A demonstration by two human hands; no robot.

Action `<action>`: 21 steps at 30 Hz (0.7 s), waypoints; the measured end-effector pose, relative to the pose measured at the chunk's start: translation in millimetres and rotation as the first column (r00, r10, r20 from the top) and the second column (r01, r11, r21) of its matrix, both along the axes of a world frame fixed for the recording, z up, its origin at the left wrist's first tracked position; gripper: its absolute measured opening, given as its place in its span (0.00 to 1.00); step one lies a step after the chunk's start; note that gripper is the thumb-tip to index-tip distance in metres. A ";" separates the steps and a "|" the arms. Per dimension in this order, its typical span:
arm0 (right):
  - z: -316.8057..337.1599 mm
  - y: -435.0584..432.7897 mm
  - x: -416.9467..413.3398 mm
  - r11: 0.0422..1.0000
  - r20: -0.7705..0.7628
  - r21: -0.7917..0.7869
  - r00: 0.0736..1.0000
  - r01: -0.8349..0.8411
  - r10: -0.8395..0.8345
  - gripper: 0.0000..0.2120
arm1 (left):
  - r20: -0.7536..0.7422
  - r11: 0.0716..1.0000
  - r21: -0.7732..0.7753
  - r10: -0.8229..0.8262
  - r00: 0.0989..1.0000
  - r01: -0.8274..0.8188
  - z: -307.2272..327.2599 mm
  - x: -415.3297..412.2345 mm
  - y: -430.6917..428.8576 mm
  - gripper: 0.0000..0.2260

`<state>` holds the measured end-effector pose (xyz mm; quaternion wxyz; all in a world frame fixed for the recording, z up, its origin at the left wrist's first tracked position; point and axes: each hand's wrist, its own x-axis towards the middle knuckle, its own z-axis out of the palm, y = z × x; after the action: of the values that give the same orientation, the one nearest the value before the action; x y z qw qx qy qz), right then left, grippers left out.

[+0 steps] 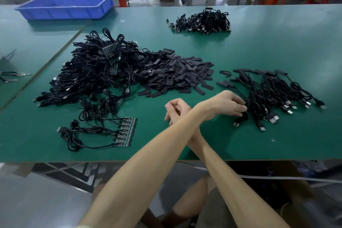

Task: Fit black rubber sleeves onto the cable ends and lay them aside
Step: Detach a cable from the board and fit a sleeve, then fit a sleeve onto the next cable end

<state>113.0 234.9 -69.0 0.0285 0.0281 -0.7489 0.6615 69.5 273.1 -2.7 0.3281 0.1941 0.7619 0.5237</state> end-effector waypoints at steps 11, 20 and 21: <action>4.2 2.9 1.3 0.949 0.009 0.314 1.000 0.017 -0.021 0.07 | -0.341 0.969 0.094 0.249 0.907 -0.230 27.9 -5.2 -81.3 0.11; 4.6 0.2 0.9 0.975 -0.048 0.220 0.998 0.042 -0.032 0.06 | -0.317 0.563 -0.814 -0.218 0.923 -0.146 31.0 -14.4 -252.0 0.12; 5.2 0.1 1.1 0.975 -0.047 0.218 0.998 0.040 -0.030 0.06 | -0.294 0.556 -0.821 -0.214 0.932 -0.132 26.4 -11.9 -259.5 0.13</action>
<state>114.1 235.0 -63.8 0.0530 0.0322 -0.8169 0.5734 57.7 13.6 23.7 0.2471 0.1272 0.9593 0.0498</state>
